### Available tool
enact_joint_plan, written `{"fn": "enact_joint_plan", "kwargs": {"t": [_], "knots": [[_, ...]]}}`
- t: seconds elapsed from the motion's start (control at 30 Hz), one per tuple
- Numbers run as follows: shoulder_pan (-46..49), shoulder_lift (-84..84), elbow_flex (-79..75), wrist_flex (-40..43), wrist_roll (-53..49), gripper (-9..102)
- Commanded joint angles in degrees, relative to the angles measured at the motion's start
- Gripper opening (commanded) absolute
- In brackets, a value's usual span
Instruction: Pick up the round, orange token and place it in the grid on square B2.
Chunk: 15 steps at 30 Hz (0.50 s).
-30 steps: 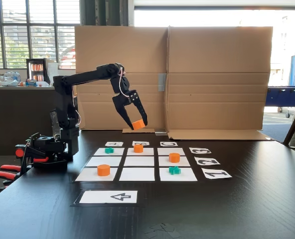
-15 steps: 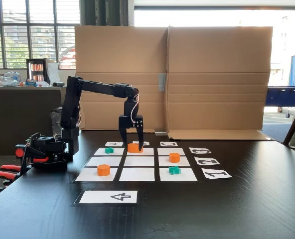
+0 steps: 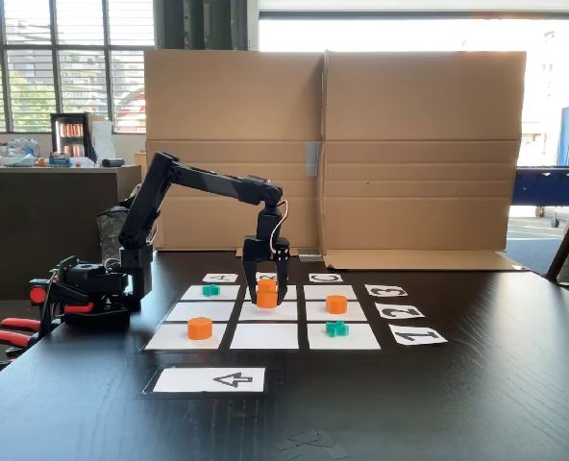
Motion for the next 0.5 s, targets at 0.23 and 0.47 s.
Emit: {"fn": "enact_joint_plan", "kwargs": {"t": [0.23, 0.47], "knots": [[-0.70, -0.62, -1.23, -0.18, 2.81, 12], [-0.26, 0.53, 2.37, 0.00, 3.16, 44]]}}
